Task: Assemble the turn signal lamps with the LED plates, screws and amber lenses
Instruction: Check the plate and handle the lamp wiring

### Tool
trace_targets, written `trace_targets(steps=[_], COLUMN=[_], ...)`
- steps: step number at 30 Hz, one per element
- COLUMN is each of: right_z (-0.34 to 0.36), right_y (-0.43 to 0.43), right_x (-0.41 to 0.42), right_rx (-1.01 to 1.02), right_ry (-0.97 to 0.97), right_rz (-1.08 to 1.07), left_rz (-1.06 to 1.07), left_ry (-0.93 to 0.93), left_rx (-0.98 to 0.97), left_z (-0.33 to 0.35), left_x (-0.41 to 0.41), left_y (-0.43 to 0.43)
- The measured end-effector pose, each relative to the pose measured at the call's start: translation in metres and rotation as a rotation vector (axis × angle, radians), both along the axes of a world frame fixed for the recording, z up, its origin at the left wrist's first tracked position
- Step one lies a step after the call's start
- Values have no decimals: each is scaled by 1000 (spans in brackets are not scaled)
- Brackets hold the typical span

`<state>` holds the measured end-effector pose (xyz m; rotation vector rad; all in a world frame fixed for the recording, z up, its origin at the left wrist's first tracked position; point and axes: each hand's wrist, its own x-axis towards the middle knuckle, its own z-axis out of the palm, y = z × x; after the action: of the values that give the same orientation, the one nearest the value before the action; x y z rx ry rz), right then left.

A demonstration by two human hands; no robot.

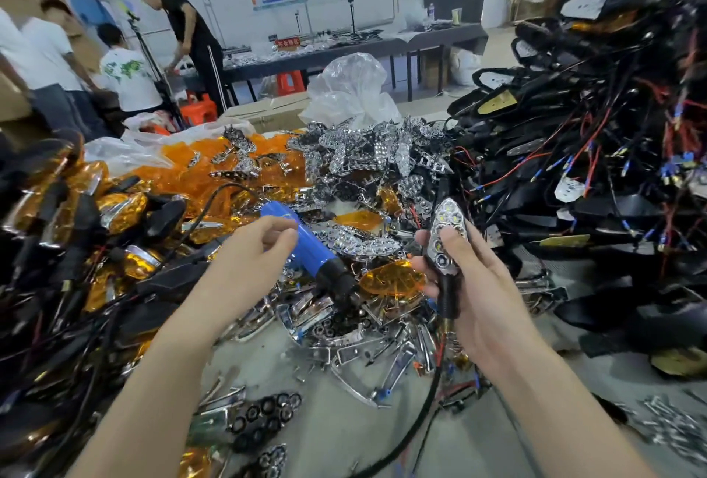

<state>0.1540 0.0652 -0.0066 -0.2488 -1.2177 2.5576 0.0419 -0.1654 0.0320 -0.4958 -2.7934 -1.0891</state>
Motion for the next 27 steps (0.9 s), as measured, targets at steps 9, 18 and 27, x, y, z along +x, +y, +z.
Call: trace_targets(steps=[9, 18, 27], right_z=[-6, -9, -7], right_y=[-30, -33, -16], right_x=[0, 0, -4], right_rx=[225, 227, 170], right_ry=[11, -18, 18], right_rz=[97, 74, 4], left_rz=[199, 171, -188], left_ry=[11, 52, -202], left_rx=[-110, -80, -290], left_z=[-13, -21, -24], left_x=[4, 10, 45], left_y=[-71, -73, -35])
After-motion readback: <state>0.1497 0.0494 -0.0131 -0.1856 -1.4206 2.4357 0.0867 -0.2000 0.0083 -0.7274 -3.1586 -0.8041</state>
